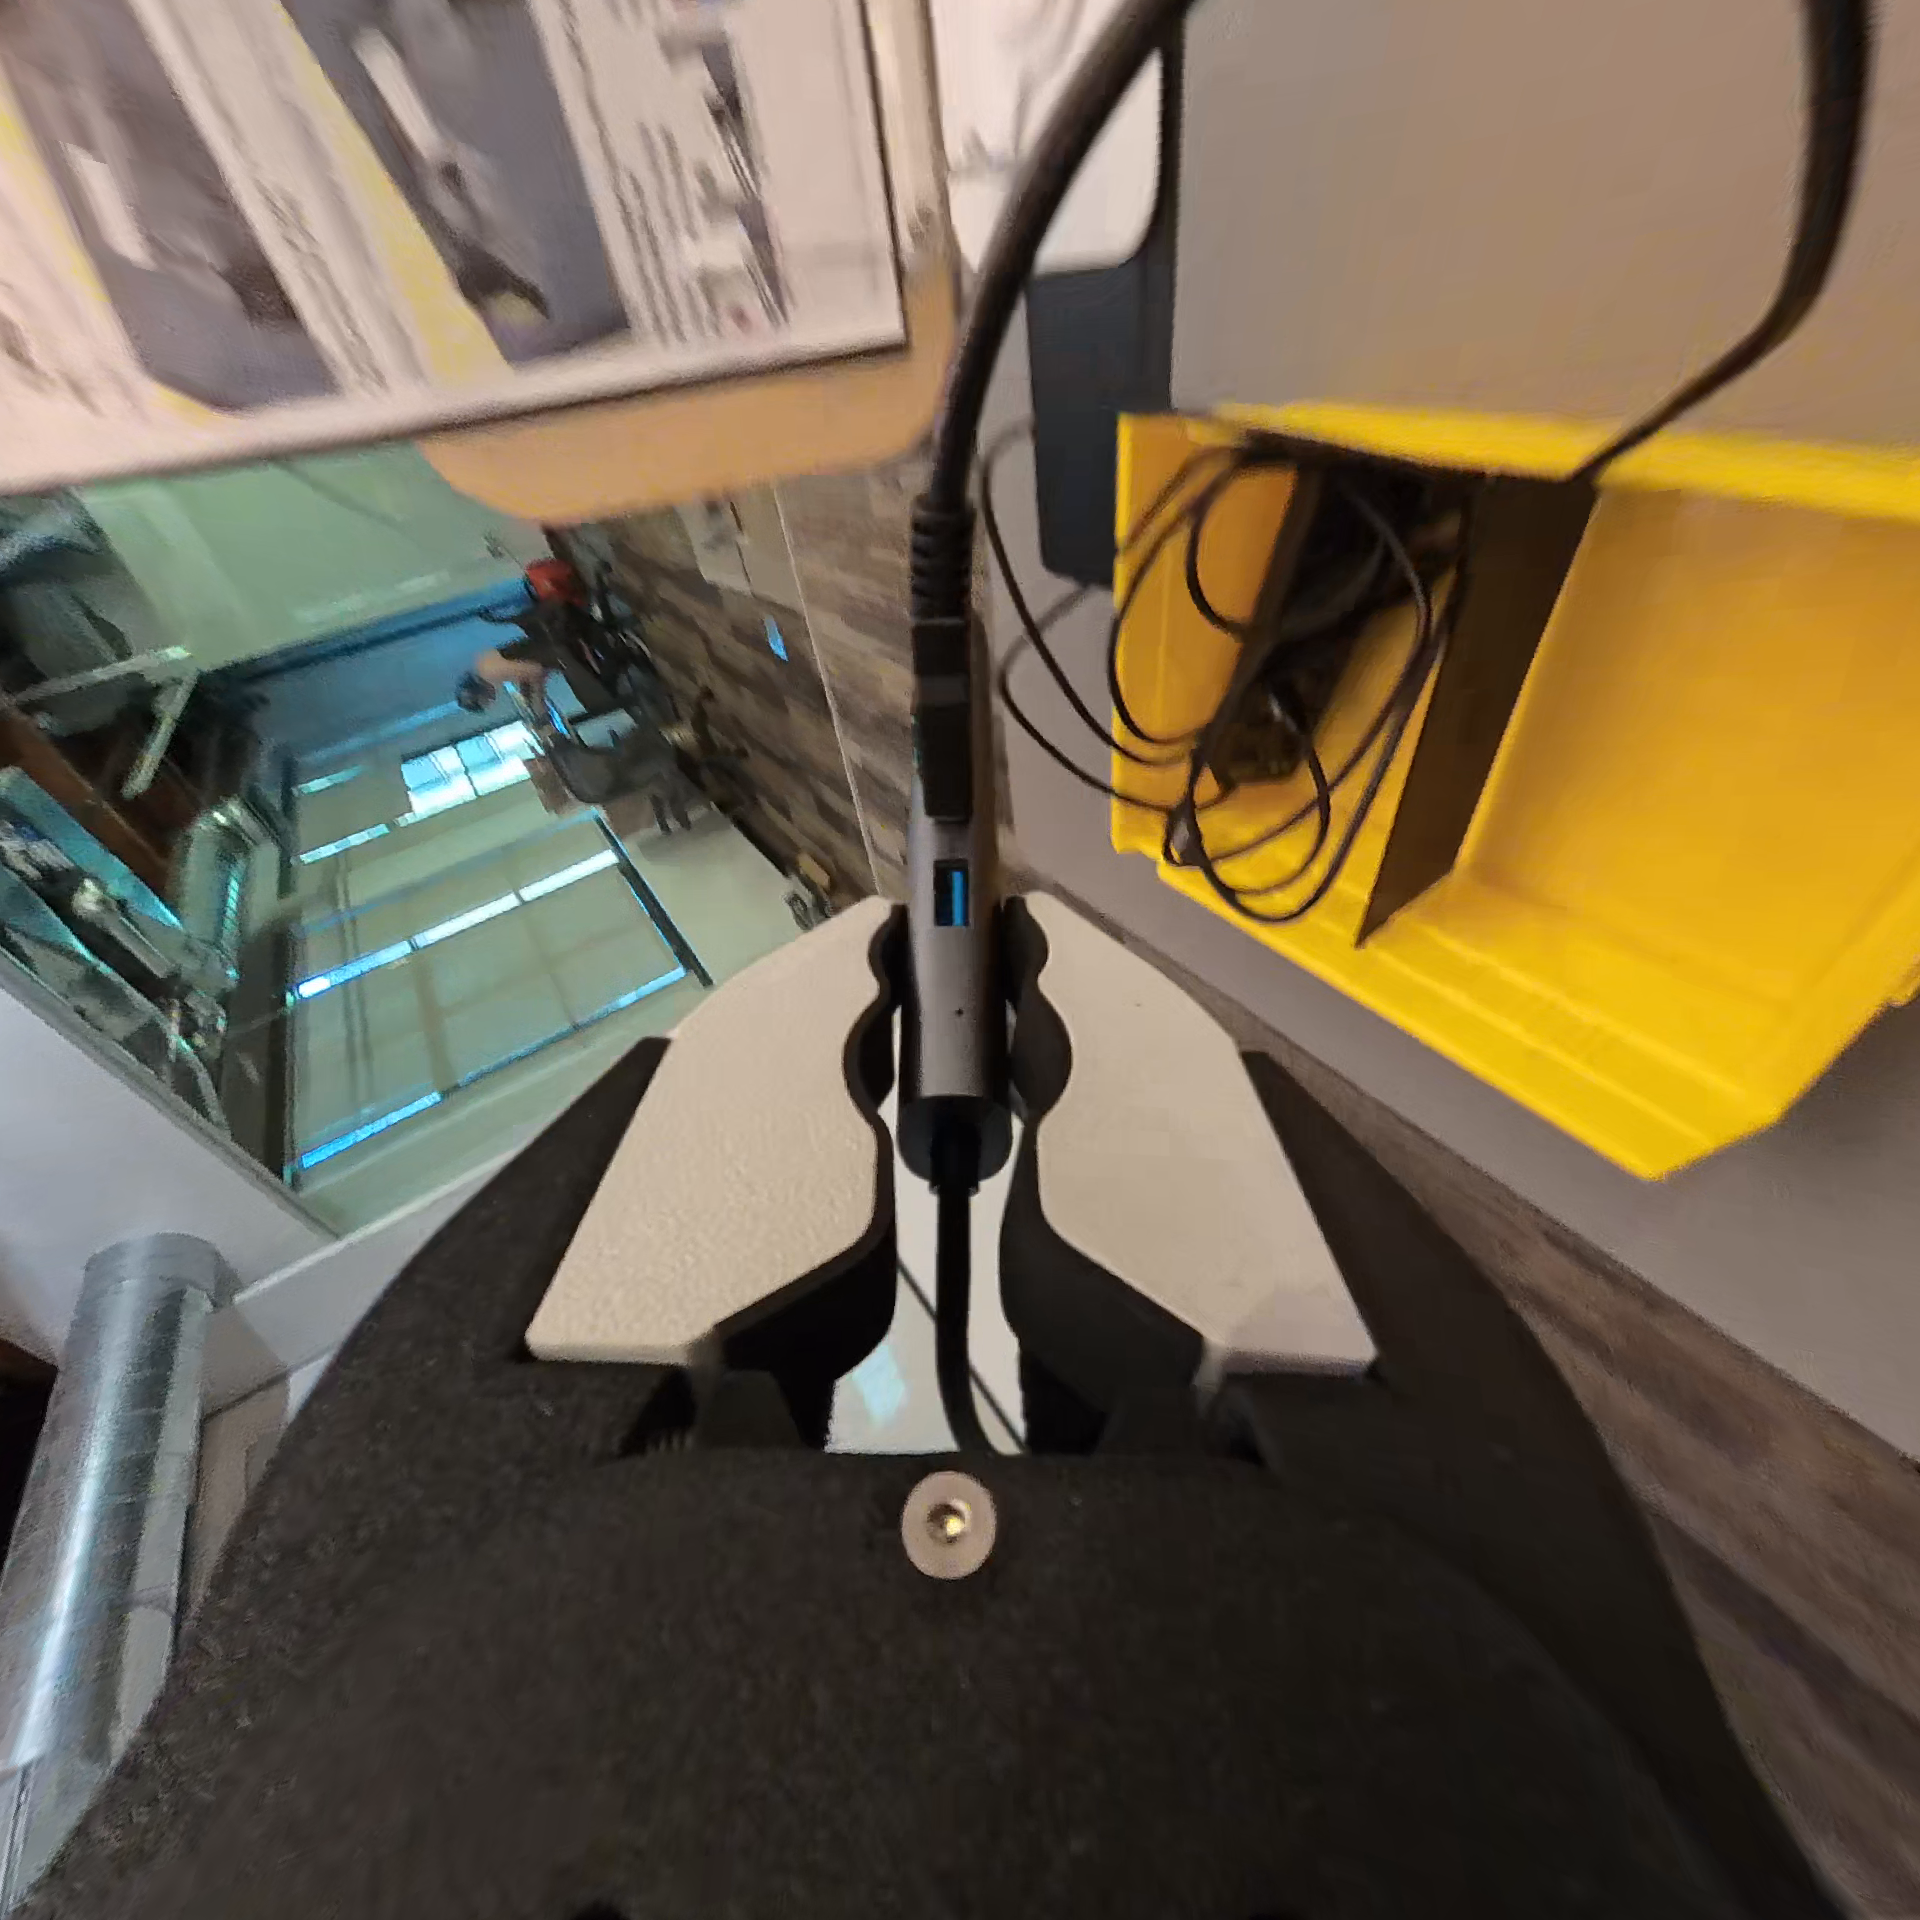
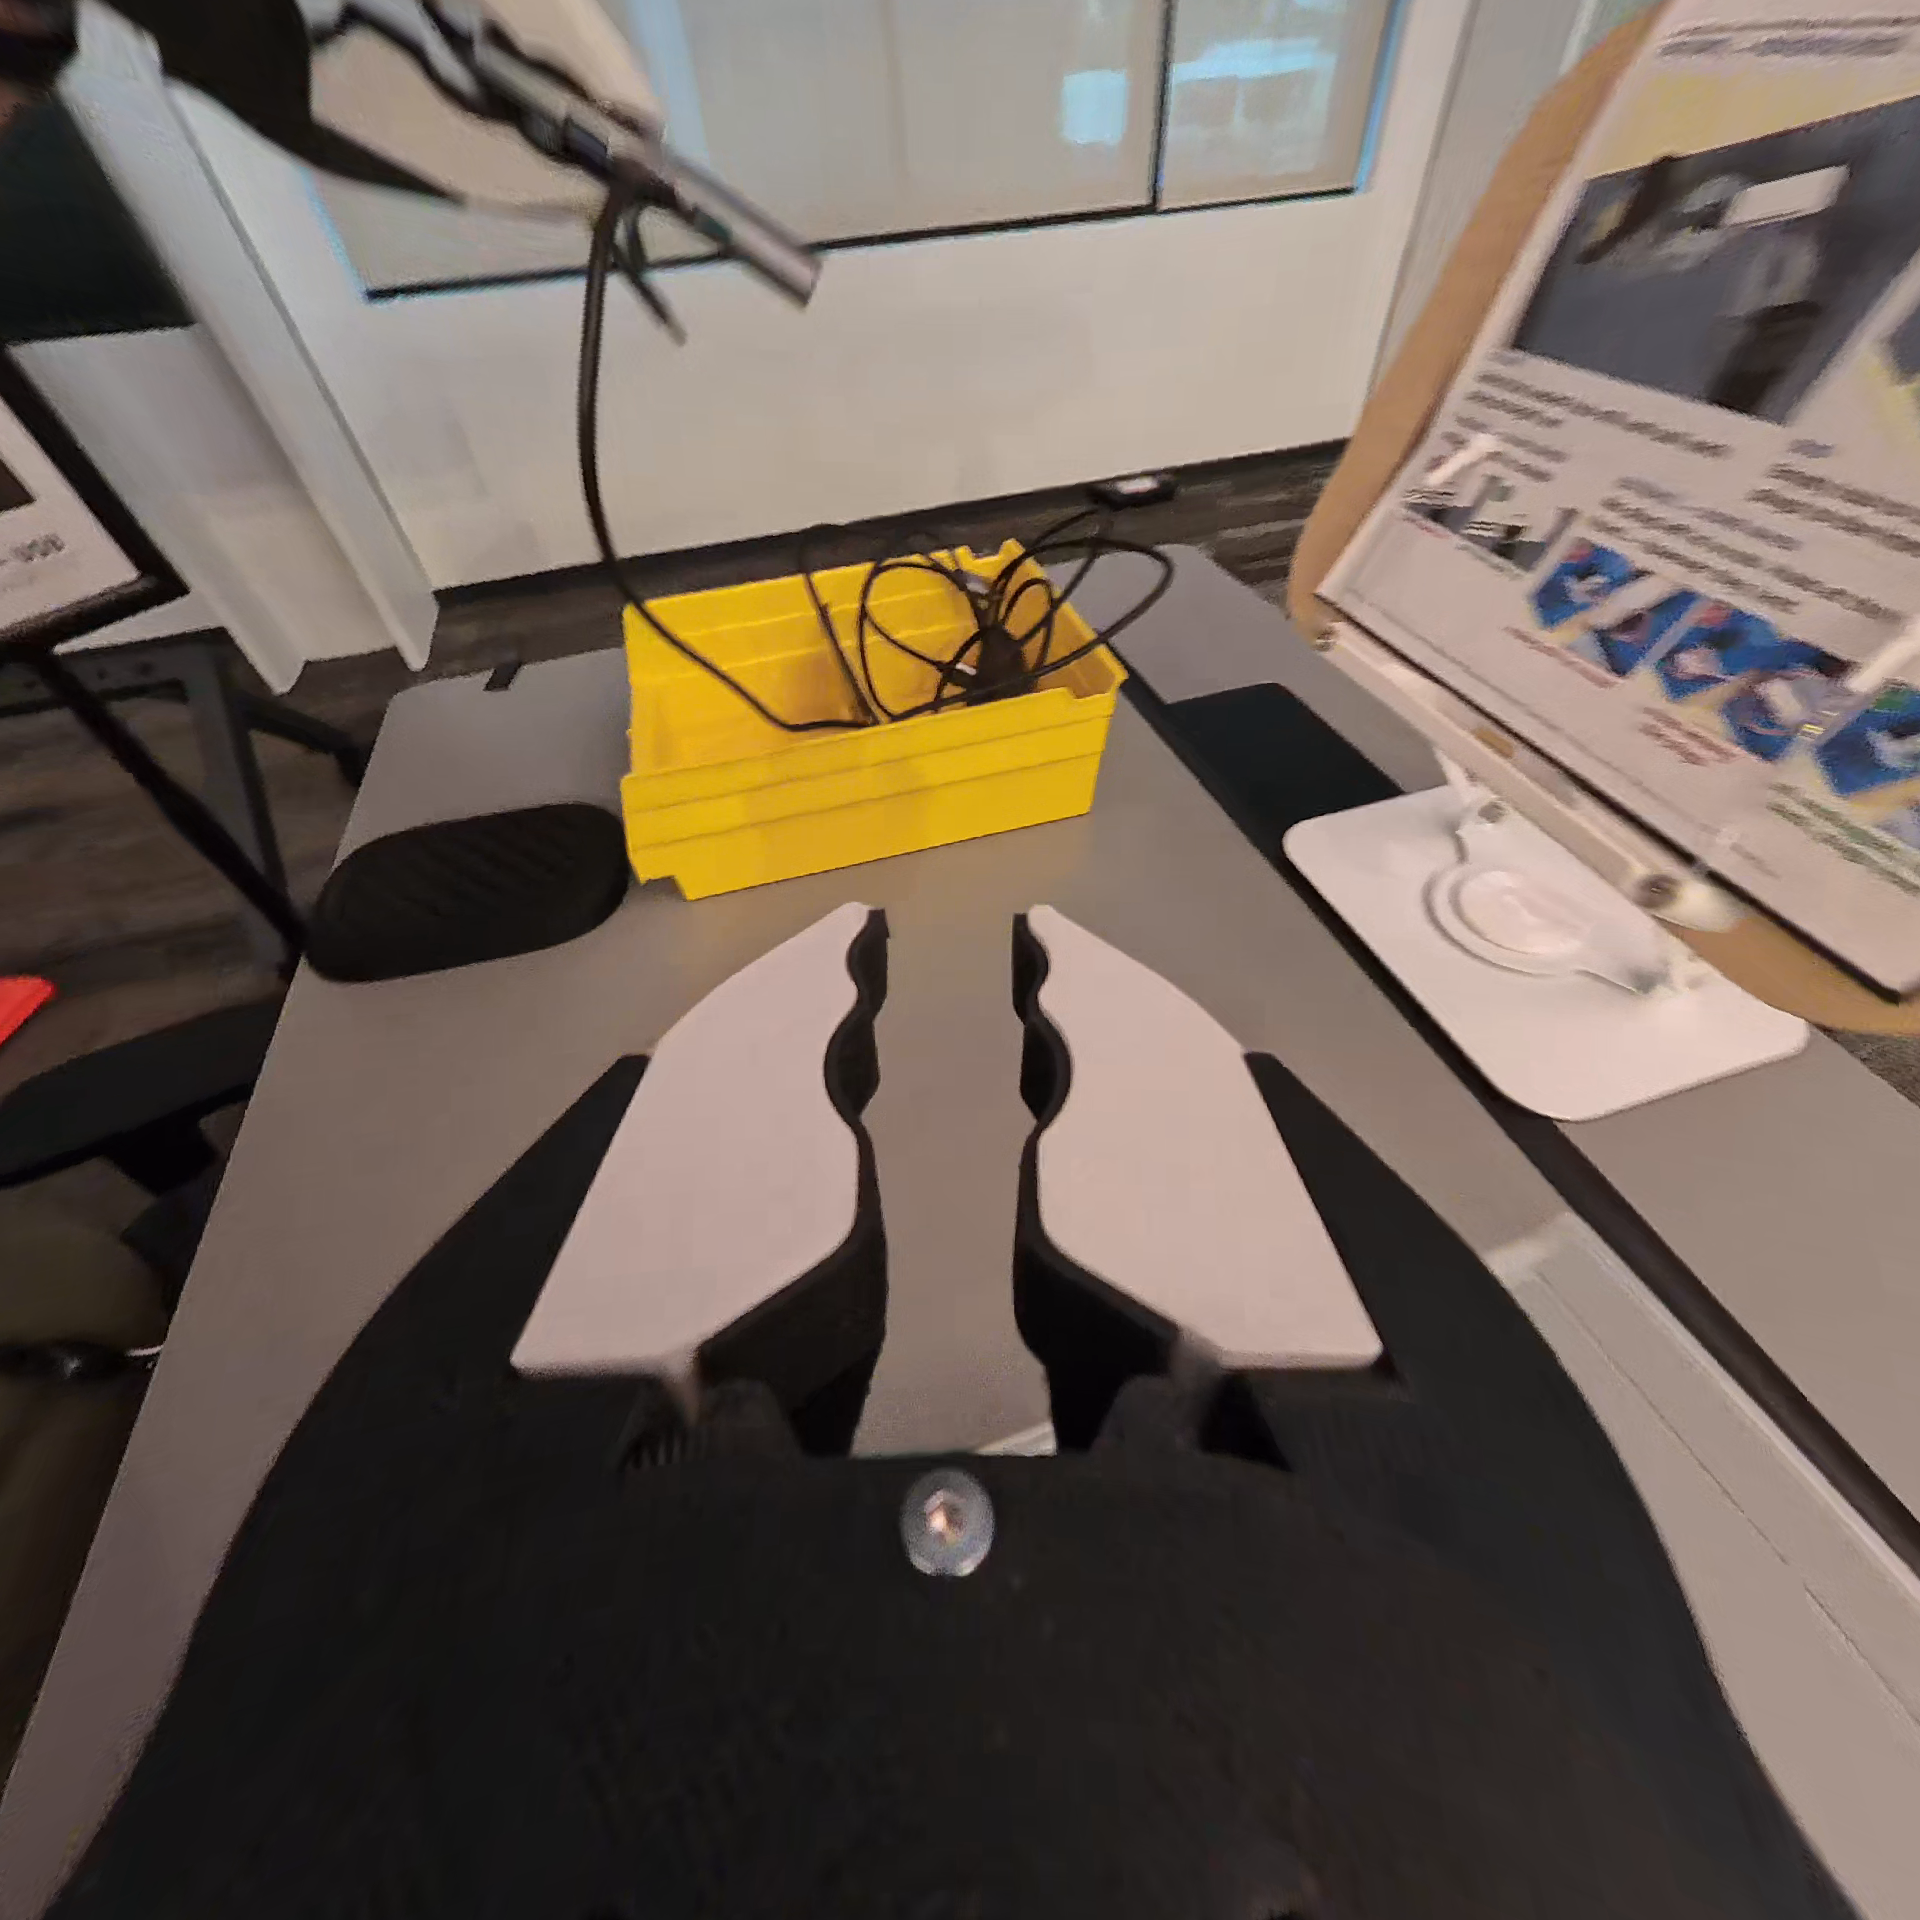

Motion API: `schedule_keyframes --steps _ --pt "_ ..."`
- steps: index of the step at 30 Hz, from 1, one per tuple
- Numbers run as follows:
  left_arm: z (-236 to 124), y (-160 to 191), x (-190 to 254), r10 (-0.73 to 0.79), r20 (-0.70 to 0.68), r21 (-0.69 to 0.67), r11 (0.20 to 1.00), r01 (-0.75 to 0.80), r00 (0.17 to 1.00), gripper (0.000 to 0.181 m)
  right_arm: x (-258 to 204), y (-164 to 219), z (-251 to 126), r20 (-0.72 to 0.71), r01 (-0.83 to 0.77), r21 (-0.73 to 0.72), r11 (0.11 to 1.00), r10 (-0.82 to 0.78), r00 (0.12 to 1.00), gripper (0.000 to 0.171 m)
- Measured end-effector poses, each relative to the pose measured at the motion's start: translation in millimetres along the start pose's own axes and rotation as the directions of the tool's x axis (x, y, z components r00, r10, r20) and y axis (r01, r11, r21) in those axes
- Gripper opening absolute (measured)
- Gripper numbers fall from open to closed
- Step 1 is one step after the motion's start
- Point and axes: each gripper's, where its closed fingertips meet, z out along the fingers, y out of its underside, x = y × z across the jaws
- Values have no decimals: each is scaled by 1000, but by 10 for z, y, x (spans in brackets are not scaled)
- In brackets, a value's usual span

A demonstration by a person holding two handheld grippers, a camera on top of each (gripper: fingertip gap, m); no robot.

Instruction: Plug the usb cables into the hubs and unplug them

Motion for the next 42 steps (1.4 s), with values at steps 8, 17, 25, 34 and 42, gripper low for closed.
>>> schedule_keyframes --steps 8,17,25,34,42 --pt "-309 -841 -150 157 122 104 980 -170 980 18 -114 -139 461 -58 88 174 981 -79 995 20" --pt "-580 -1384 2 317 197 119 932 -344 928 18 -354 -411 624 -241 389 281 877 -328 913 35" --pt "-520 -1453 -156 315 201 83 938 -337 927 18 -325 -349 842 -217 362 220 906 -316 924 31" --pt "-544 -1166 -299 219 206 74 968 -239 954 18 -742 -5 1436 -77 365 74 928 -360 930 63" --pt "-604 -856 -398 143 213 58 986 -159 967 18 -1073 -142 1585 34 167 20 986 -168 985 56"
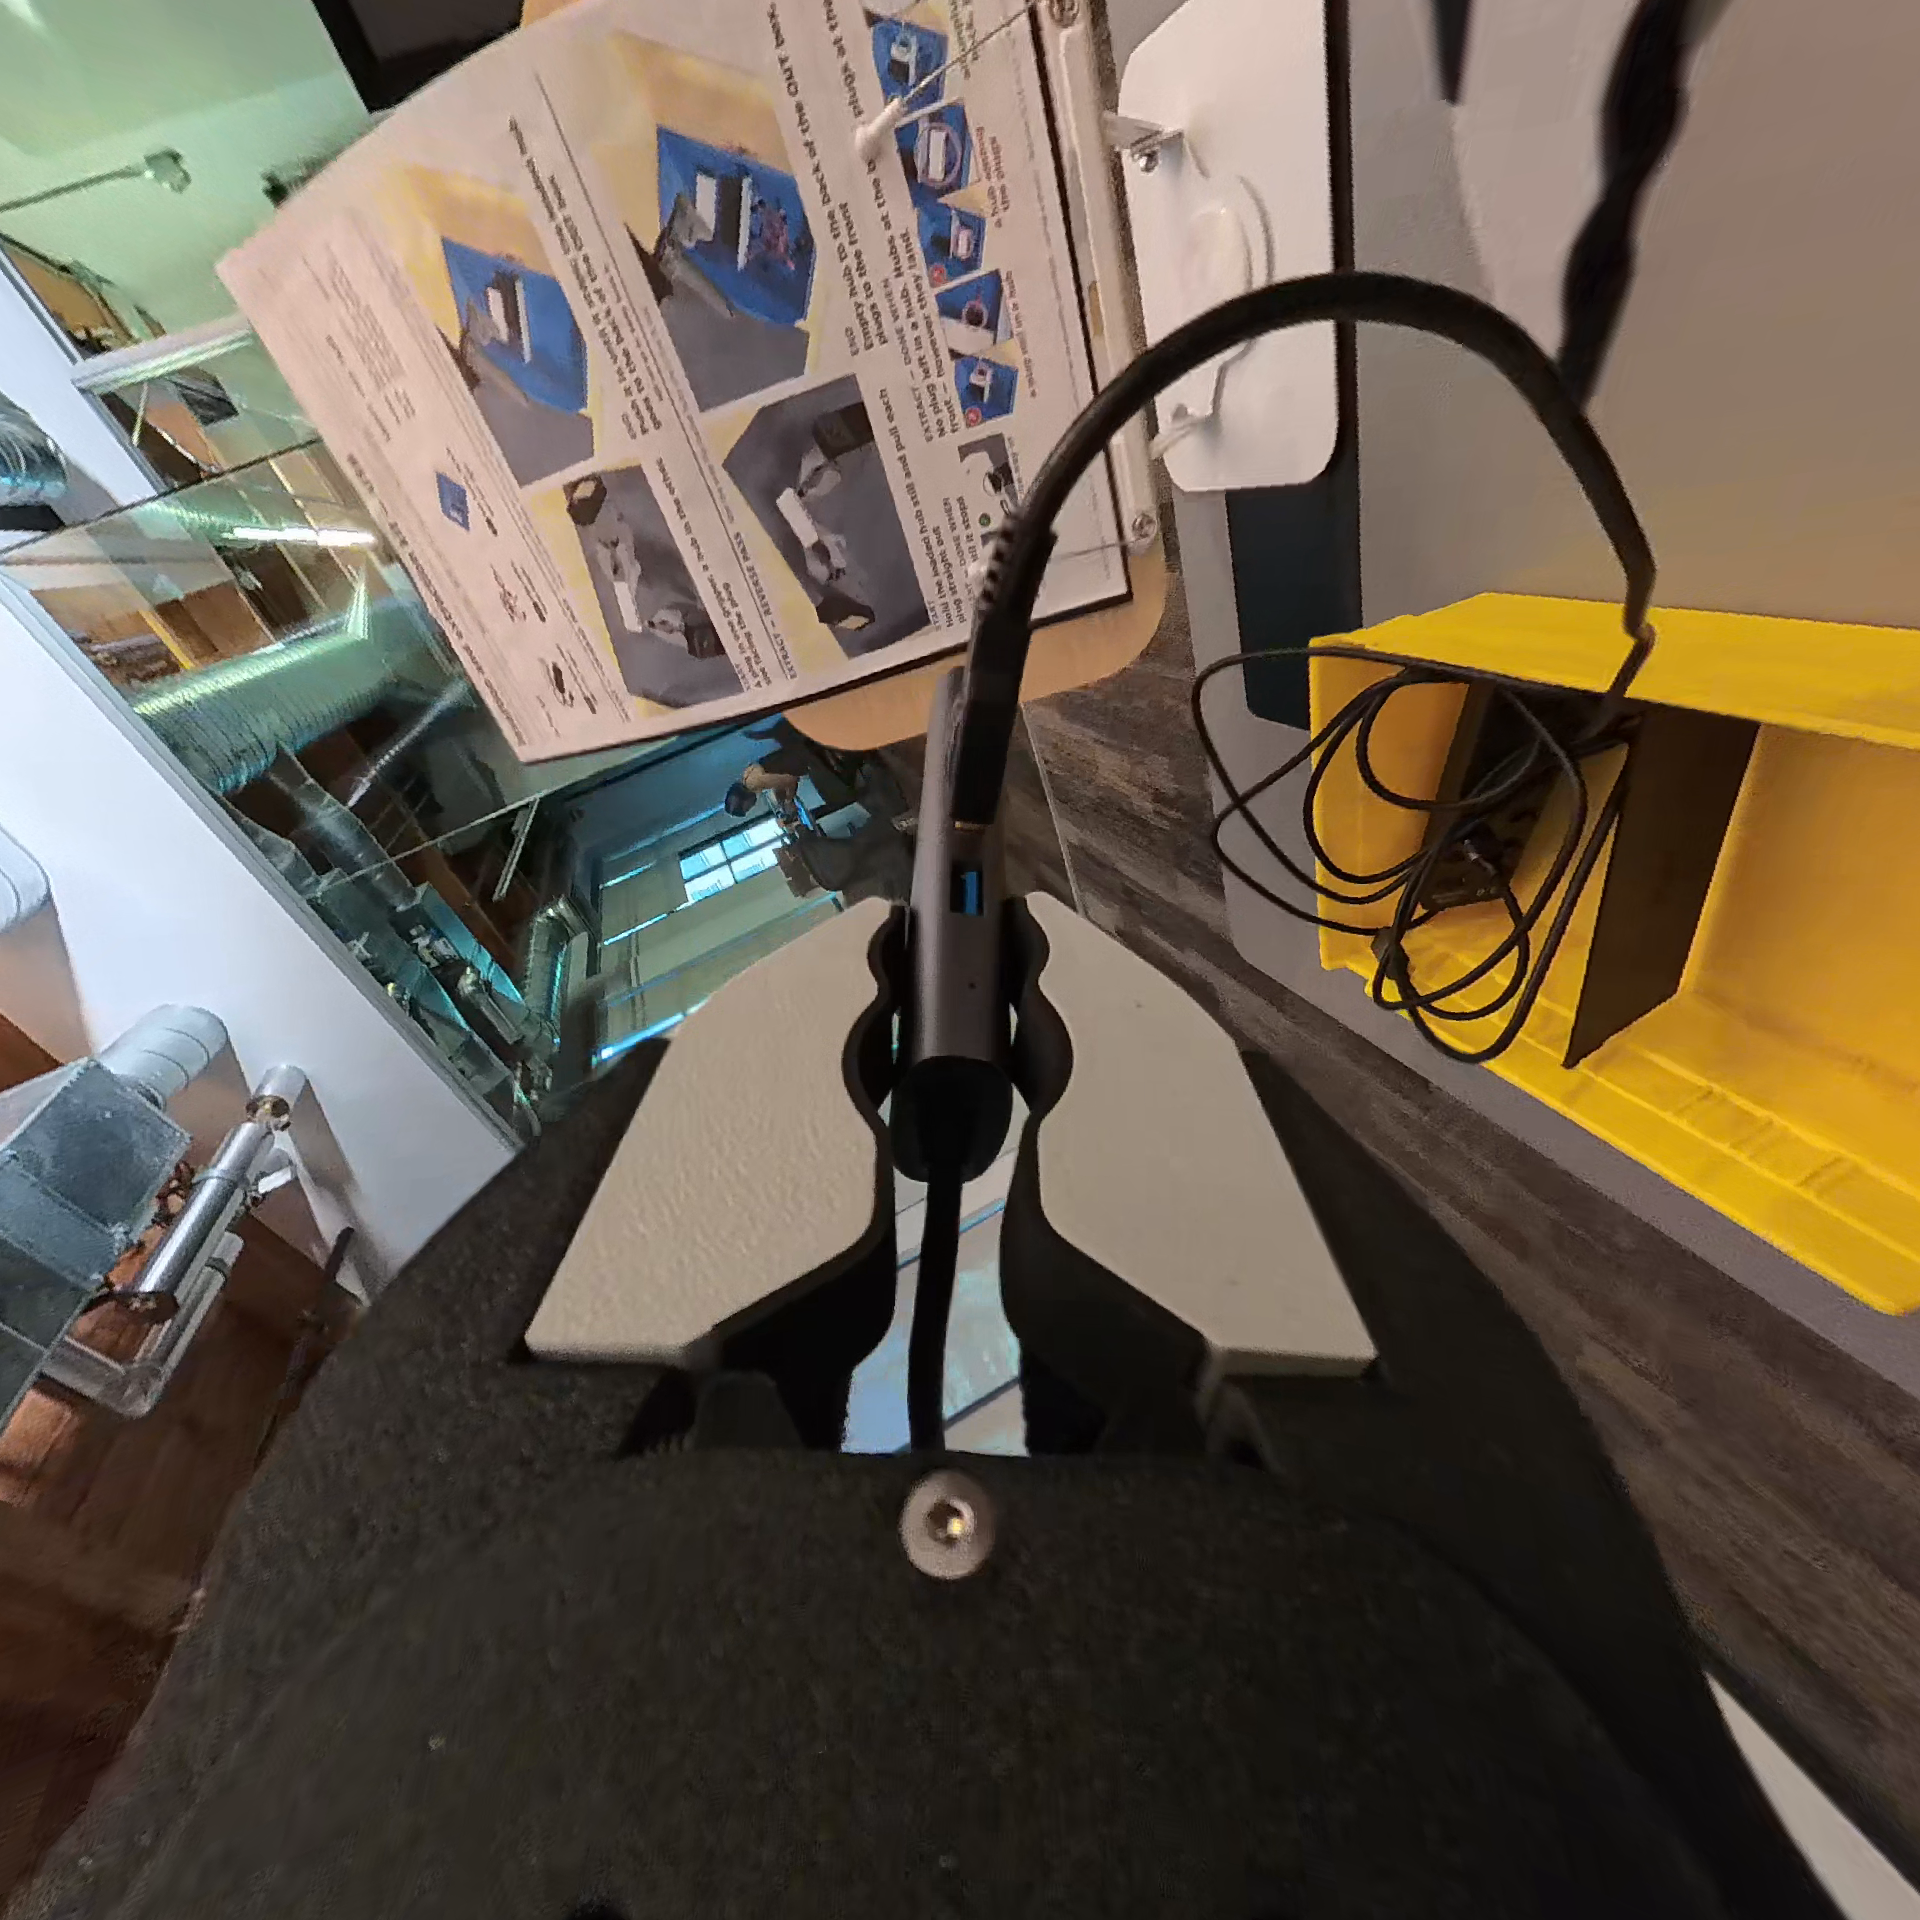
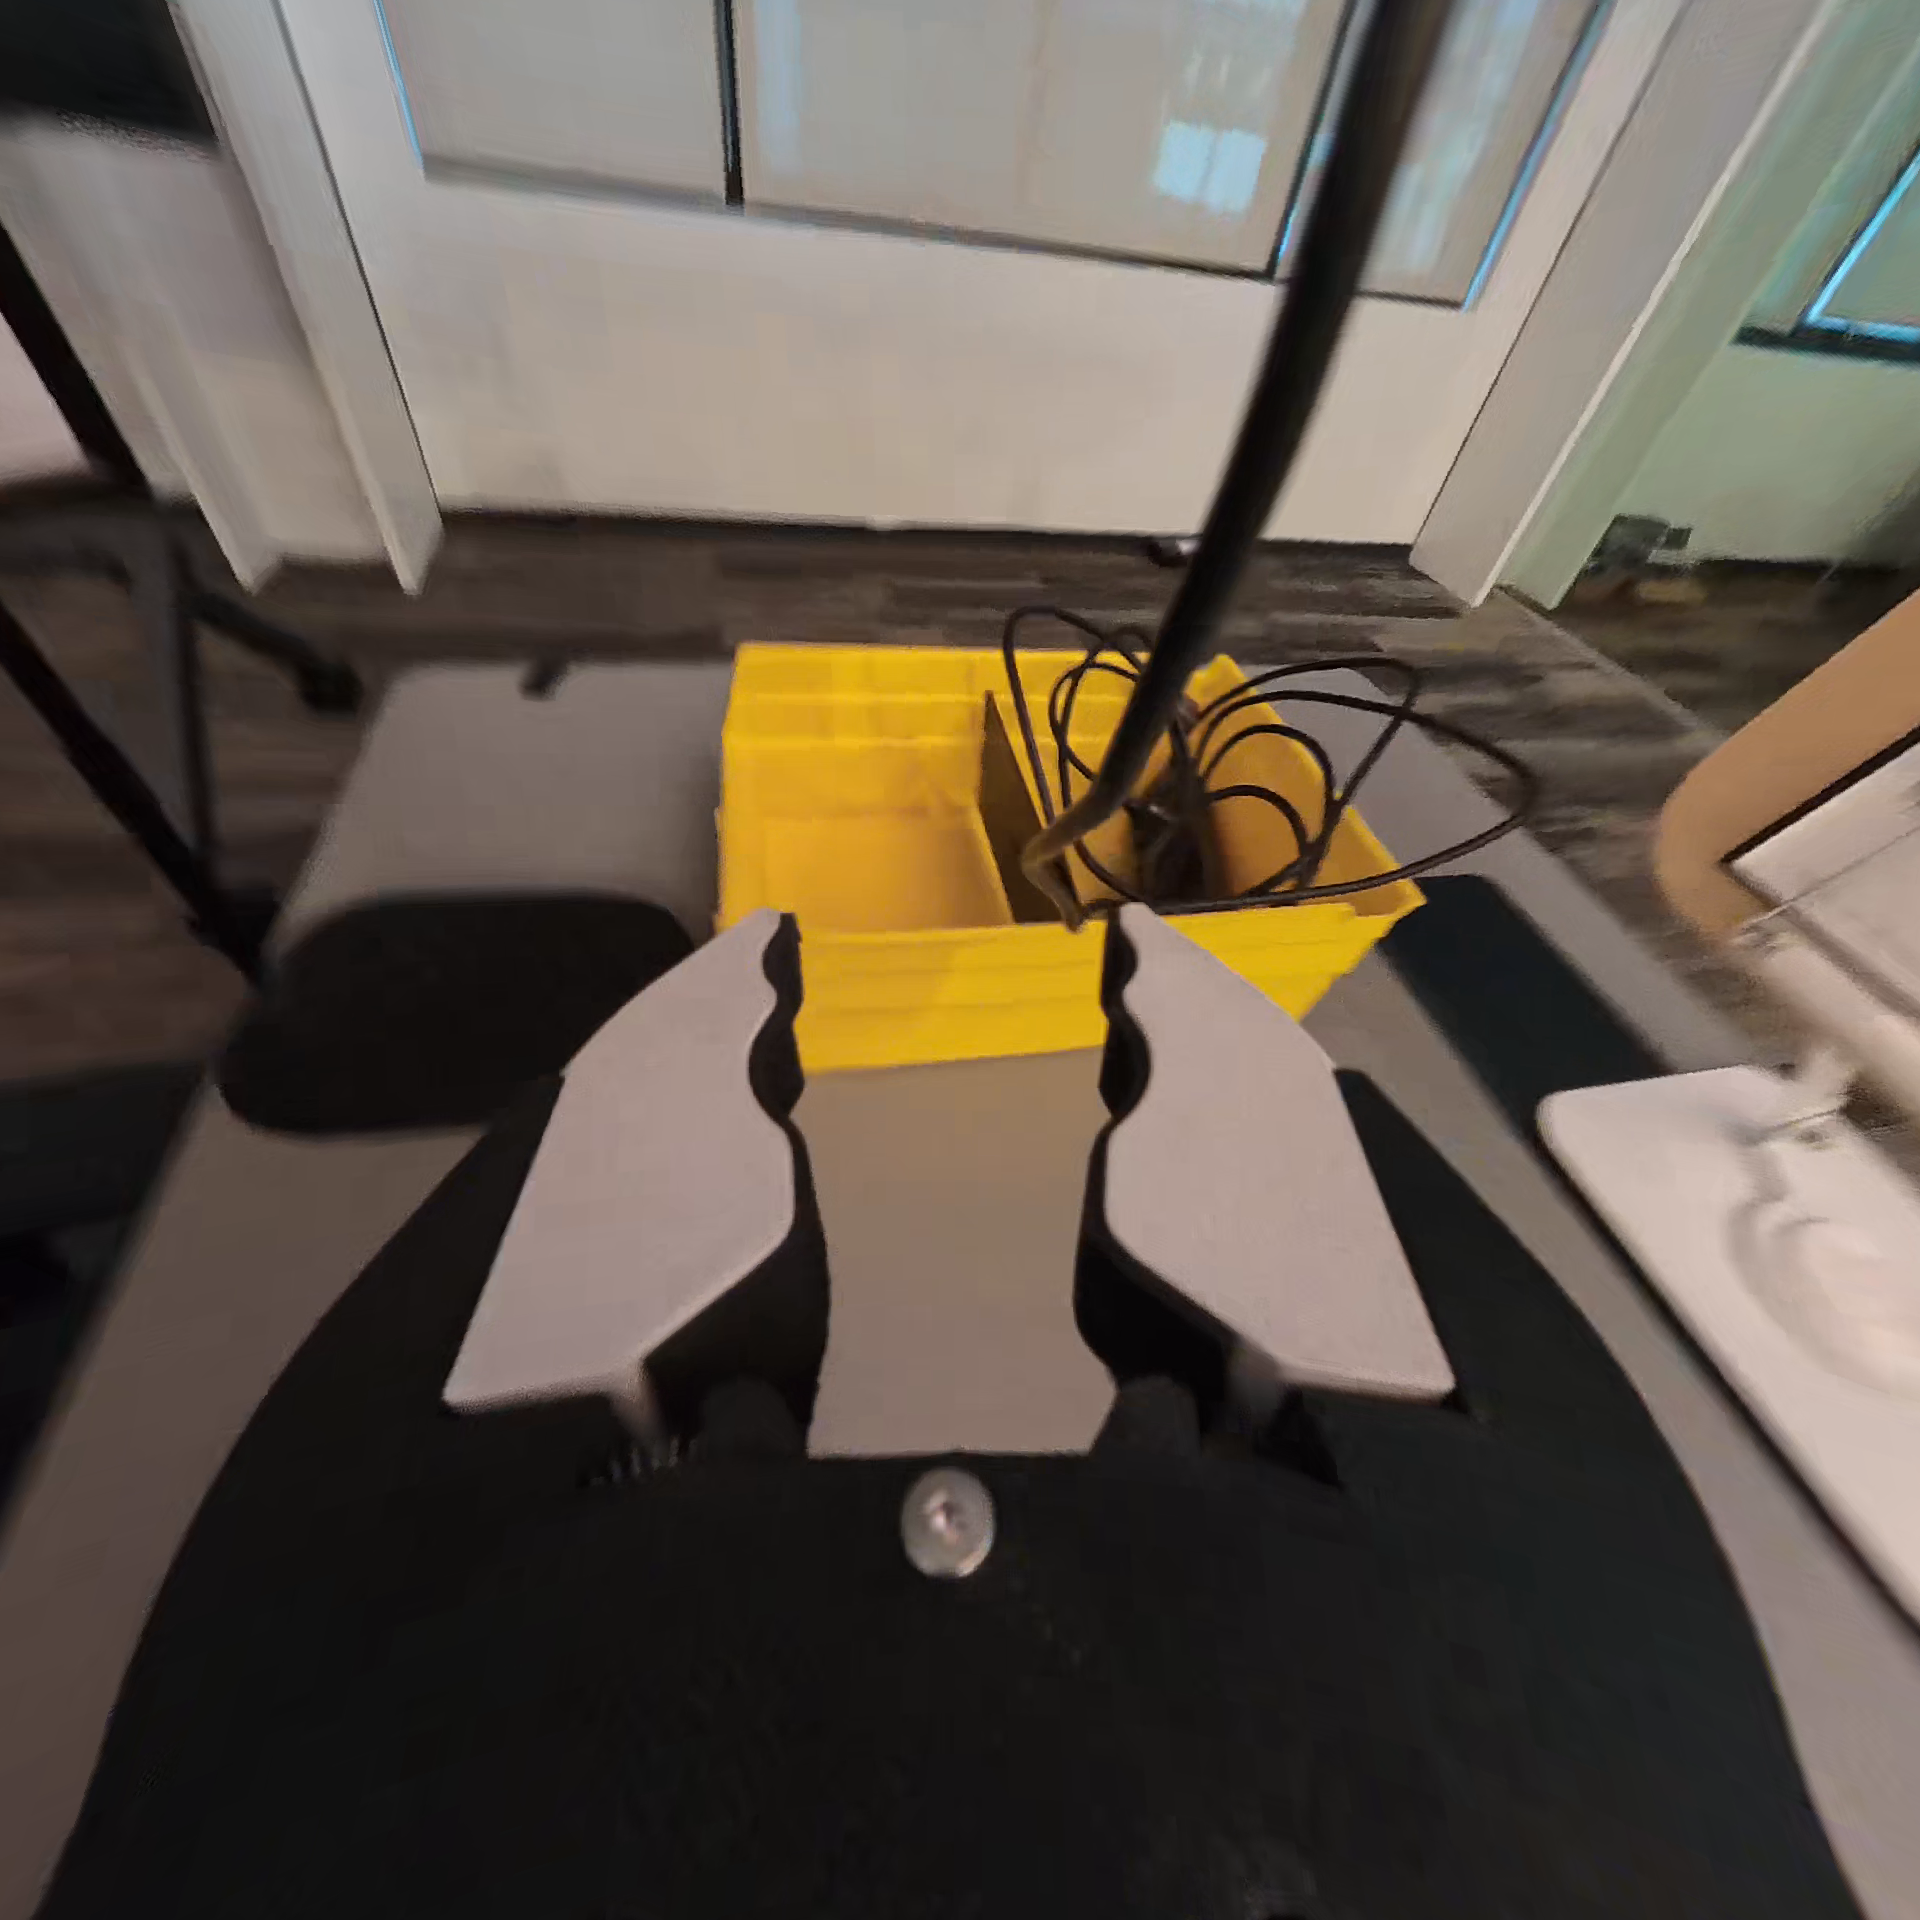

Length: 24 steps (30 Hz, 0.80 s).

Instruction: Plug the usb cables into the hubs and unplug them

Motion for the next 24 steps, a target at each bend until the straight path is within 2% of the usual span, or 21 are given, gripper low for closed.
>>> schedule_keyframes --steps 2,5,11,17,19,22,24 --pt "0 84 -6 -14 7 -10 1000 14 1000 18 -34 -39 50 -15 -120 139 983 123 992 50" --pt "6 187 52 -24 3 -22 999 24 1000 18 182 123 29 -144 -123 235 964 160 976 50" --pt "-20 287 146 -38 3 -19 999 38 999 18 610 517 -11 -234 -175 199 964 220 947 53" --pt "7 287 178 -37 -1 -17 999 37 999 18 681 777 -39 -197 -96 68 993 108 974 53" --pt "29 291 171 -37 -3 -23 999 37 999 18 575 824 -40 -121 -40 37 999 44 992 60" --pt "53 287 149 -46 1 -20 999 46 999 18 244 666 53 -11 17 95 995 -16 1000 67" --pt "57 292 120 -55 12 -16 998 55 998 18 128 519 211 -33 54 144 988 -49 998 70"
